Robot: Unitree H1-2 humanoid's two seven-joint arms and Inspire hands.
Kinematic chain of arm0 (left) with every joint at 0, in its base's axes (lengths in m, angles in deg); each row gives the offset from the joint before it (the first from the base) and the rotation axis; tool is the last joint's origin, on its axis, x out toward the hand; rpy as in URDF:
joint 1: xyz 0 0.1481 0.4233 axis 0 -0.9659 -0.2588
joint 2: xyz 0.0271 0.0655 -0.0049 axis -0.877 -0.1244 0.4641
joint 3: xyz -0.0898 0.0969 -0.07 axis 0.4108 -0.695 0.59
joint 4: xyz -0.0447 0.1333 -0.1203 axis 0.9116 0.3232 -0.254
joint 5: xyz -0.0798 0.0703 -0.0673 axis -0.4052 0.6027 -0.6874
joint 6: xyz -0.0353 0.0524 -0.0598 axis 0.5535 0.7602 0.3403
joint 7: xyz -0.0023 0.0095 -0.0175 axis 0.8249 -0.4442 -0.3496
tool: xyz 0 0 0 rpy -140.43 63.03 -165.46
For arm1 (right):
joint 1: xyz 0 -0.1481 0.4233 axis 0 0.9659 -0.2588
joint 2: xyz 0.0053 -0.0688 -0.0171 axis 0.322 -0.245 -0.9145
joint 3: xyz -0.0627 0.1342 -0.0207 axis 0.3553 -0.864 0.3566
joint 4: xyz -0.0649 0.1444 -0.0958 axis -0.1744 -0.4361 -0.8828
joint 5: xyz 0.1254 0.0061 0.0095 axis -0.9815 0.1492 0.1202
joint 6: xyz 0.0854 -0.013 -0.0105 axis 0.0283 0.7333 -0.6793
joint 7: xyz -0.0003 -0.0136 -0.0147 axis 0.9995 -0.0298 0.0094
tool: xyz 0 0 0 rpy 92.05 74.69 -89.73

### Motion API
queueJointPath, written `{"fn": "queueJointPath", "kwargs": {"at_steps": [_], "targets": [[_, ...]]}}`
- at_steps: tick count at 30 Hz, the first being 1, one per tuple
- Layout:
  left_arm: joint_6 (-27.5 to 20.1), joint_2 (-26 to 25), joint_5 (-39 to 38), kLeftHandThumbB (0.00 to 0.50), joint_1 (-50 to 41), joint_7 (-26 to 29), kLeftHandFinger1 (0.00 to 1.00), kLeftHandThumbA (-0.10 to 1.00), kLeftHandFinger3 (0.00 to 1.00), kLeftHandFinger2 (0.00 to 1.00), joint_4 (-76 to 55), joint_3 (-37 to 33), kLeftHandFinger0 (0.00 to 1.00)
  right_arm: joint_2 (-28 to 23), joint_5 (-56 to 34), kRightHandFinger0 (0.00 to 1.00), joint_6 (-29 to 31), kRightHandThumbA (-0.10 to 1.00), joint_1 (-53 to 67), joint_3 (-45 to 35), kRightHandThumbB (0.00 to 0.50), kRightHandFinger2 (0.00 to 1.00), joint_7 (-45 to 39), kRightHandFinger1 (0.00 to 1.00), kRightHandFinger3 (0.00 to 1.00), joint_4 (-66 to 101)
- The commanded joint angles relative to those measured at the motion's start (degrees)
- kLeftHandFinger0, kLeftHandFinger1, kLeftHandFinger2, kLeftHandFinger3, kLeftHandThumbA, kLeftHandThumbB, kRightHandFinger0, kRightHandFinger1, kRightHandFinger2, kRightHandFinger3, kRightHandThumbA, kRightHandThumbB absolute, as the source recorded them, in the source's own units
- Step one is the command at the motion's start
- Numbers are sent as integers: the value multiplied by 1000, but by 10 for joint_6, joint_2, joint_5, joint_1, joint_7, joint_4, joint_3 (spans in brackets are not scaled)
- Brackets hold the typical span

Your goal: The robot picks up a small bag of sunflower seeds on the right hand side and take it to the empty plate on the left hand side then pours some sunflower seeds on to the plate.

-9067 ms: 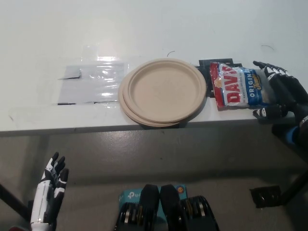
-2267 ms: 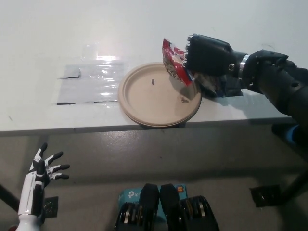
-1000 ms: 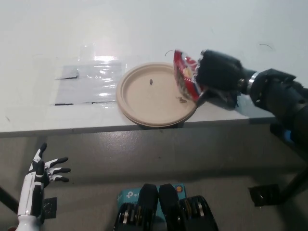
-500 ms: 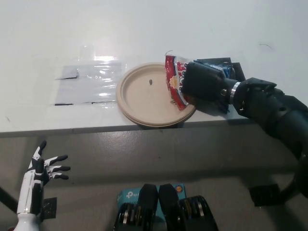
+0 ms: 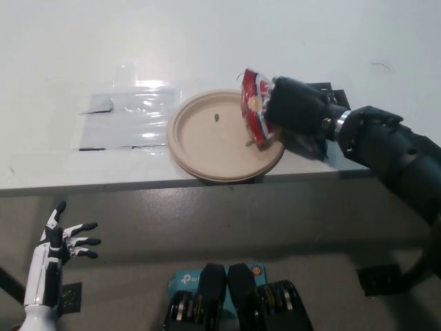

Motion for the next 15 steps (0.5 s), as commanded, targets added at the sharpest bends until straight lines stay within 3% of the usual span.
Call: {"fn": "queueJointPath", "kwargs": {"at_steps": [1, 3, 7, 11, 15], "targets": [[-11, -8, -1, 0, 3, -2, 530, 1000, 1000, 655, -17, 3, 461, -27, -52, 0, -5, -100, -46, -45, 319, 520, 22, 54, 40, -2], [-12, -8, 0, 0, 1, 0, 529, 1000, 1000, 652, -17, 4, 459, -30, -64, 0, 1, -100, -41, -65, 323, 569, 27, 71, 61, -4], [-17, -9, 0, 0, 0, 1, 522, 1000, 1000, 647, -15, 6, 451, -36, -82, 0, 8, -100, -32, -96, 269, 652, 26, 114, 38, -2], [-14, -8, 0, 0, -1, 1, 524, 1000, 1000, 649, -17, 8, 458, -35, -106, 0, 32, -100, -22, -128, 281, 684, 17, 162, 43, -6], [-19, -8, 0, 0, -5, 3, 522, 1000, 1000, 651, -14, 10, 457, -32, -104, 0, 33, -100, -10, -134, 335, 571, 24, 110, 114, -9]]}}
